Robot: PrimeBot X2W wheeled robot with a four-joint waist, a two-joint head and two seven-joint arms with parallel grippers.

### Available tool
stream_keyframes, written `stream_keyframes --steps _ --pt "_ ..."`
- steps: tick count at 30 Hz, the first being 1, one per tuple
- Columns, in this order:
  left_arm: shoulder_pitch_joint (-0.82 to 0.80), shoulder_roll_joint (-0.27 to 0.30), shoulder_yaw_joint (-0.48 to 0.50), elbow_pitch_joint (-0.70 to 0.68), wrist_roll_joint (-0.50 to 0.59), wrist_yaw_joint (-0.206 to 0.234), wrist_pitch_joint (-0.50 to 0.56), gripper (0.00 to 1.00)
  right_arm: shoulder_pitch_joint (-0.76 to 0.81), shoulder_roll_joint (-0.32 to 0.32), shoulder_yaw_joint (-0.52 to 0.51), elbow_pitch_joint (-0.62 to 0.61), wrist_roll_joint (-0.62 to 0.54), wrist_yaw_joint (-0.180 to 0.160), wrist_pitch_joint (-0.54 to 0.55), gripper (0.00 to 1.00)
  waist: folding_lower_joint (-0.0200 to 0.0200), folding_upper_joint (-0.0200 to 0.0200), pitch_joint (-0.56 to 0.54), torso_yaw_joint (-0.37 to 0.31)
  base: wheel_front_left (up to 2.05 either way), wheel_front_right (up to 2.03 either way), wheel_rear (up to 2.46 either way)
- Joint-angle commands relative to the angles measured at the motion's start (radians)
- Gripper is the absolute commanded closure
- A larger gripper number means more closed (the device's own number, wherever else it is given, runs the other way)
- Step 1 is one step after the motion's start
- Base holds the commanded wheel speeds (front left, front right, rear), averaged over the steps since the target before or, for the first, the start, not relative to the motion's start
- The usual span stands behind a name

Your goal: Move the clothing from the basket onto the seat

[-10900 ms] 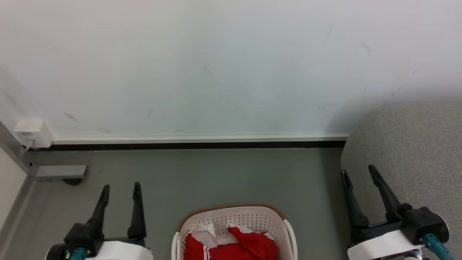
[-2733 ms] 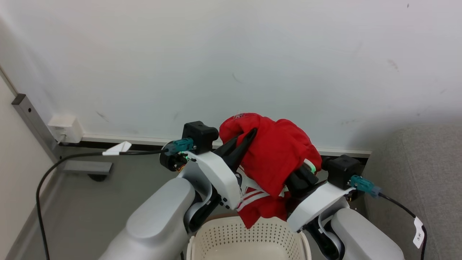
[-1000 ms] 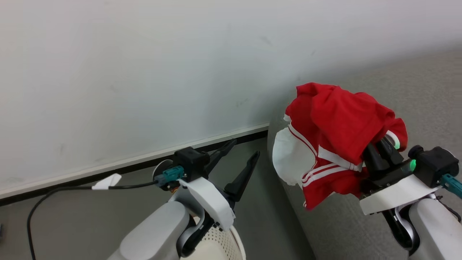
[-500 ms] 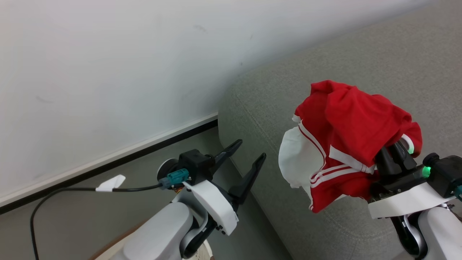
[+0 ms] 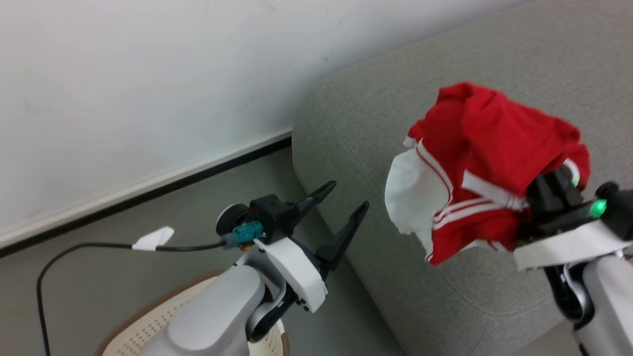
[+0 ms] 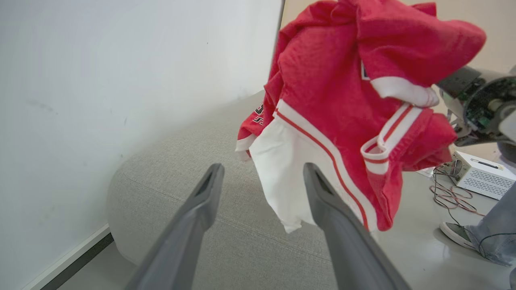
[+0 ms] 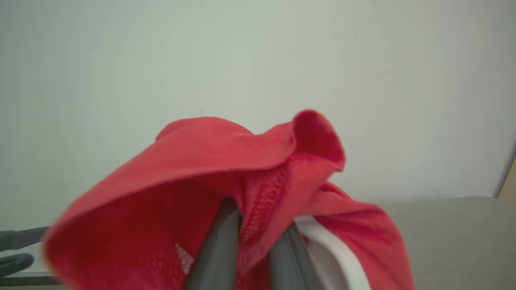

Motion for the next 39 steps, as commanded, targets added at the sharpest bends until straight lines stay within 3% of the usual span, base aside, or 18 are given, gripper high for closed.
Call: stream_keyframes --steps 1,12,22,31,39 --pt "-0.013 0.014 -0.002 -0.008 0.008 0.0 0.008 0.0 -0.033 -0.009 -0.006 0.013 0.016 -0.002 0.0 1.0 0.0 -0.0001 0.035 0.024 0.0 0.0 0.0" --pt "-0.094 0.064 -0.014 -0.096 0.036 -0.002 0.081 0.0 -0.265 -0.081 -0.056 0.205 0.049 -0.002 0.0 1.0 0.0 -0.0001 0.246 0.14 0.0 0.0 0.0" --pt "-0.177 0.096 -0.013 -0.173 0.061 0.002 0.134 0.0 -0.443 -0.138 -0.163 0.393 0.034 -0.002 -0.001 1.0 0.0 -0.0001 0.415 0.216 0.0 0.0 0.0" --pt "-0.21 0.104 -0.016 -0.2 0.068 0.004 0.151 0.0 -0.498 -0.171 -0.261 0.556 -0.029 -0.002 0.0 1.0 0.0 -0.0001 0.493 0.239 0.0 0.0 0.0" --pt "-0.225 0.092 -0.023 -0.183 0.057 -0.002 0.138 0.0 -0.553 -0.202 -0.215 0.768 -0.064 -0.002 0.072 1.0 0.0 -0.0001 0.507 0.257 0.0 0.0 0.0"
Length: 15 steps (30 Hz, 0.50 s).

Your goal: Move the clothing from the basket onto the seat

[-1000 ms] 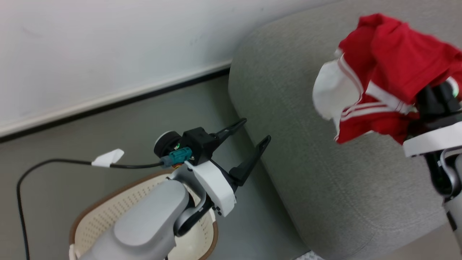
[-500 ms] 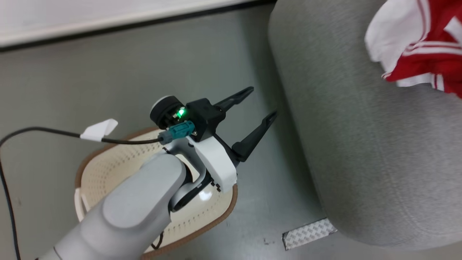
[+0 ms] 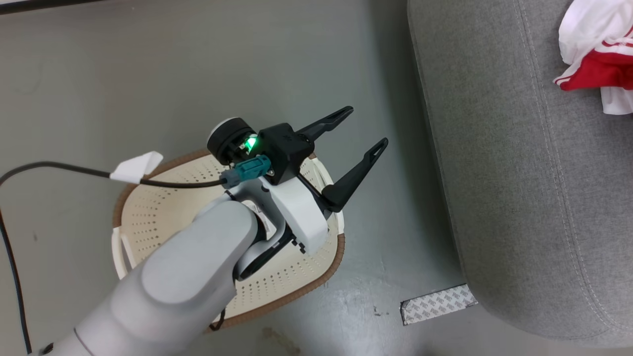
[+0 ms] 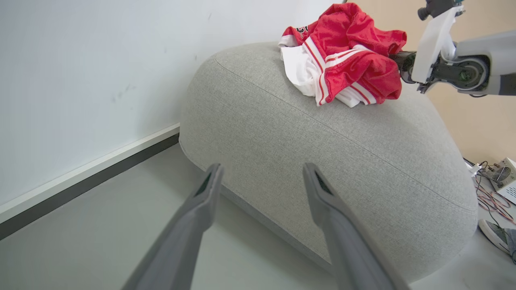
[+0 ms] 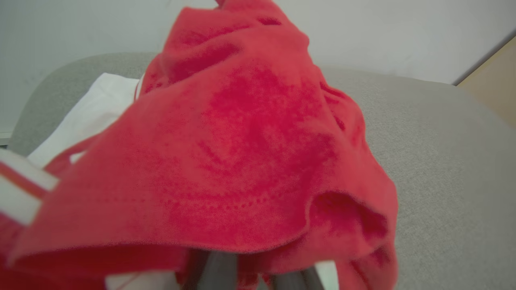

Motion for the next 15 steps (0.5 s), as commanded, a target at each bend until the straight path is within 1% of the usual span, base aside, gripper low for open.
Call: stream_keyframes --steps 1,3,4,6,7,8,15 --pt "-0.01 0.001 0.0 0.004 -0.006 -0.004 -0.012 0.0 -0.013 -0.014 0.002 0.011 0.004 -0.002 0.009 1.0 -0.0002 0.0 -0.003 0.002 0.0 0.0 0.0" --pt "-0.009 -0.002 -0.001 0.014 -0.012 -0.004 -0.016 0.0 -0.025 -0.02 0.029 0.036 0.0 -0.003 0.034 1.0 -0.0002 0.0 -0.01 0.004 0.0 0.0 0.0" --pt "-0.009 -0.004 -0.001 0.019 -0.015 -0.005 -0.019 0.0 -0.028 -0.022 0.043 0.048 0.002 -0.002 0.05 0.84 -0.0002 0.0 -0.014 0.005 0.0 0.0 0.0" --pt "-0.008 -0.01 -0.001 0.028 -0.02 -0.006 -0.026 0.0 -0.03 -0.027 0.063 0.075 0.012 -0.003 0.09 0.44 -0.0002 0.0 -0.022 0.005 0.0 0.0 0.0" --pt "-0.005 -0.014 -0.003 0.033 -0.023 -0.006 -0.029 0.0 -0.032 -0.03 0.073 0.088 0.017 -0.003 0.11 0.15 -0.0002 0.0 -0.028 0.005 0.0 0.0 0.0" --pt "-0.002 -0.018 -0.004 0.038 -0.023 -0.007 -0.033 0.0 -0.036 -0.035 0.082 0.094 0.021 -0.003 0.127 0.0 -0.0002 0.0 -0.034 0.005 0.0 0.0 0.0" --pt "0.014 -0.032 -0.007 0.085 -0.036 -0.01 -0.06 0.0 -0.023 -0.056 0.152 0.094 0.043 -0.002 0.156 0.0 -0.0002 0.0 -0.092 -0.001 0.0 0.0 0.0"
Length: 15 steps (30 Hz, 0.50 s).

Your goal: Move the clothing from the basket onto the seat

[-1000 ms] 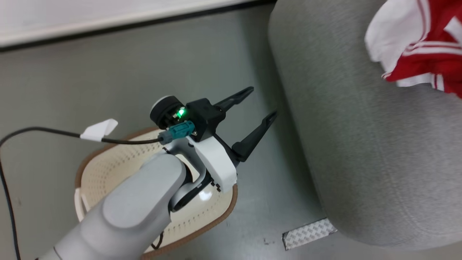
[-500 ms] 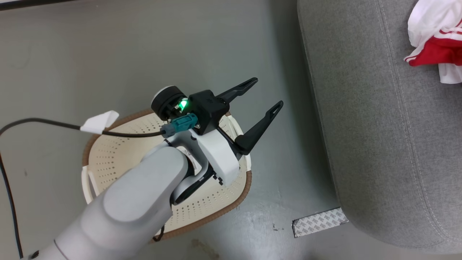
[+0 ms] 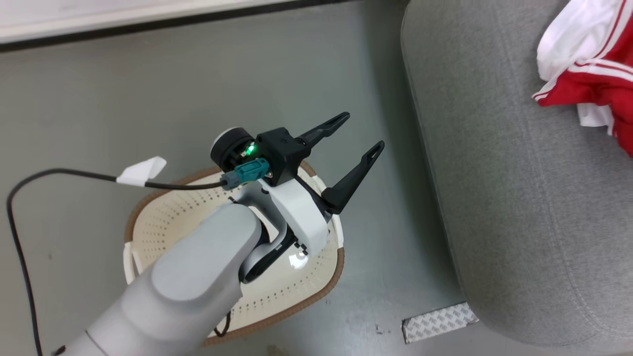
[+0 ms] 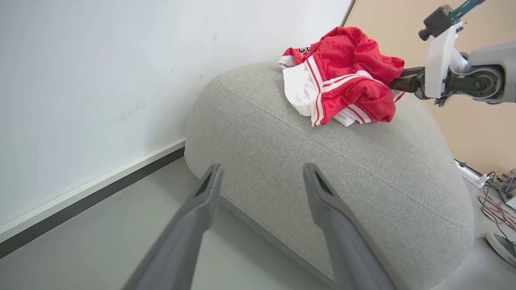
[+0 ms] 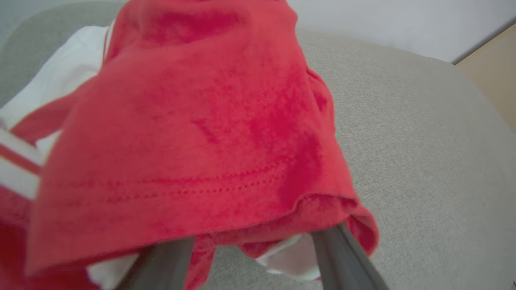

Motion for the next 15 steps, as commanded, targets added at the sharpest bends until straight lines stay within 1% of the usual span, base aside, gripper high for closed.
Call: stream_keyframes --steps 1,4,9,12,15 --pt "0.012 -0.001 -0.001 0.006 -0.007 -0.003 -0.009 0.0 0.011 -0.008 0.006 0.004 0.009 -0.002 0.008 0.0 0.0 0.0 -0.02 -0.003 0.0 0.0 0.0" --pt "0.024 -0.009 0.0 0.031 -0.017 -0.002 -0.027 0.0 0.035 -0.018 0.042 0.007 0.022 -0.002 0.058 0.0 0.0 0.0 -0.06 -0.007 0.0 0.0 0.0" --pt "0.059 -0.033 0.001 0.073 -0.038 -0.004 -0.058 0.0 0.08 -0.05 0.109 -0.021 0.038 -0.002 0.125 0.0 0.0 0.0 -0.153 -0.008 0.0 0.0 0.0" --pt "0.083 -0.047 0.002 0.099 -0.053 -0.004 -0.072 0.0 0.11 -0.079 0.154 -0.063 0.06 -0.002 0.167 0.0 0.0 0.0 -0.212 -0.008 0.0 0.0 0.0" --pt "0.109 -0.056 0.009 0.119 -0.062 -0.001 -0.087 0.0 0.137 -0.118 0.192 -0.125 0.085 -0.002 0.182 0.0 0.0 0.0 -0.268 -0.012 0.0 0.0 0.0"
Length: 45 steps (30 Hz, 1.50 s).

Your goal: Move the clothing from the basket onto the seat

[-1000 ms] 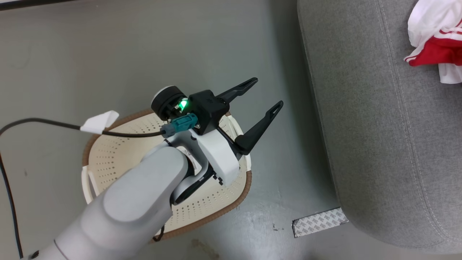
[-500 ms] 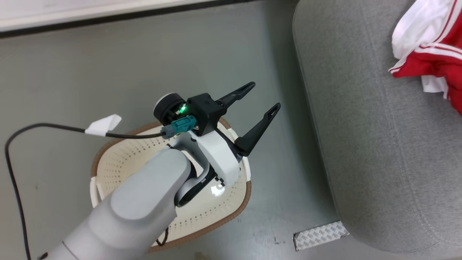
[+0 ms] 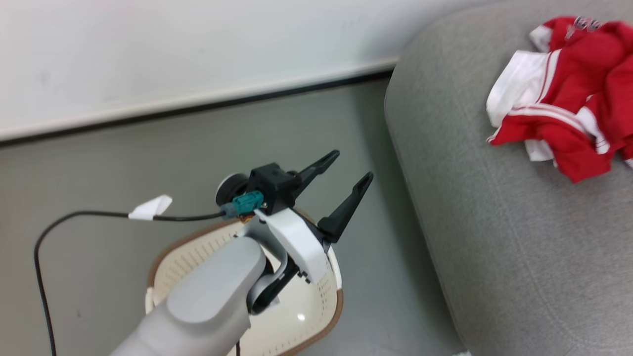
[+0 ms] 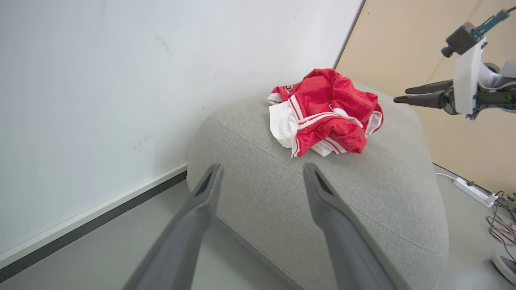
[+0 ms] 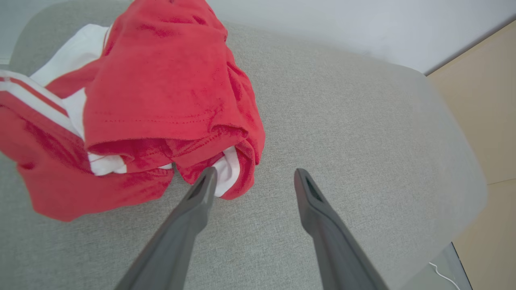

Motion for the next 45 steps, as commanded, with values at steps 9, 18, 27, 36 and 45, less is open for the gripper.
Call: stream_keyframes --steps 9,18,27,36,45 --pt "0.101 0.006 0.046 0.019 -0.027 0.02 -0.025 0.0 0.101 -0.112 0.019 -0.237 0.049 -0.002 -0.069 0.0 0.0002 0.0 -0.191 0.015 0.0 0.0 0.0" --pt "0.199 0.027 0.103 -0.024 -0.041 0.053 -0.028 0.0 0.248 -0.043 -0.099 -0.503 0.038 -0.002 -0.202 0.0 0.0002 0.0 -0.297 0.081 0.0 0.0 0.0" --pt "0.297 0.088 0.206 -0.085 -0.05 0.099 -0.028 0.0 0.407 0.128 -0.154 -0.684 0.012 -0.002 -0.235 0.0 0.0002 0.0 -0.349 0.165 0.0 0.0 0.0" --pt "0.446 0.156 0.401 -0.138 -0.015 0.185 -0.028 0.0 0.558 0.265 -0.151 -0.718 -0.044 -0.002 -0.347 0.0 0.0002 0.0 -0.369 0.24 0.0 0.0 0.0" --pt "0.61 0.139 0.586 -0.201 0.086 0.216 -0.028 0.0 0.662 0.341 -0.164 -0.674 -0.117 -0.002 -0.424 0.0 0.0002 0.0 -0.379 0.301 0.0 0.0 0.0"
